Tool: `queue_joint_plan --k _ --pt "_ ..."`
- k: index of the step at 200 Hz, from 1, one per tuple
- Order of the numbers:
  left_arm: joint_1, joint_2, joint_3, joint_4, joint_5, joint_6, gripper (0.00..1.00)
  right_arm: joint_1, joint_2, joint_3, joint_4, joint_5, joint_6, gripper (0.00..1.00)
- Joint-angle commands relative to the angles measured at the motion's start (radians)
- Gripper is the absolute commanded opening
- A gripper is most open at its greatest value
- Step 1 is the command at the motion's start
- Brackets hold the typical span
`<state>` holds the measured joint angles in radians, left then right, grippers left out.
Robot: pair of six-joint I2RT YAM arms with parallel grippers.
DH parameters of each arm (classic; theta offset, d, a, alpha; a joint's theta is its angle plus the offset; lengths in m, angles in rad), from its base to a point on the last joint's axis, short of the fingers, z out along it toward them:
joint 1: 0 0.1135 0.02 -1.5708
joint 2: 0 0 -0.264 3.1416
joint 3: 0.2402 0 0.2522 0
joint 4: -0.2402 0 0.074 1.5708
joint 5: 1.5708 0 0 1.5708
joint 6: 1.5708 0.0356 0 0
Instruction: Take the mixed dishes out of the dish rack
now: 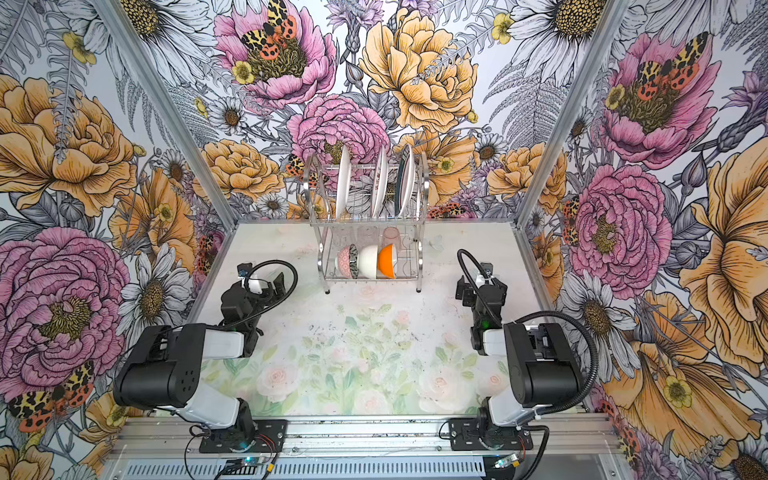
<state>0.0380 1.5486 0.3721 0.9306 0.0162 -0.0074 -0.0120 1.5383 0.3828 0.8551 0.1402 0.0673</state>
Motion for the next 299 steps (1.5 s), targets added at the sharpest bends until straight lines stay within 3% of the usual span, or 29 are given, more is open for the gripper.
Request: queue_joint_plan --k 1,299 --pt "0.007 0.002 0.007 0.004 0.009 0.007 0.99 0.001 -0.001 0.013 0.007 -0.011 0.014 1.00" --pt "-0.007 -0.005 -0.012 0.039 -0.027 0.009 0.99 0.005 -0.053 0.000 -0.007 -0.018 0.007 1.00"
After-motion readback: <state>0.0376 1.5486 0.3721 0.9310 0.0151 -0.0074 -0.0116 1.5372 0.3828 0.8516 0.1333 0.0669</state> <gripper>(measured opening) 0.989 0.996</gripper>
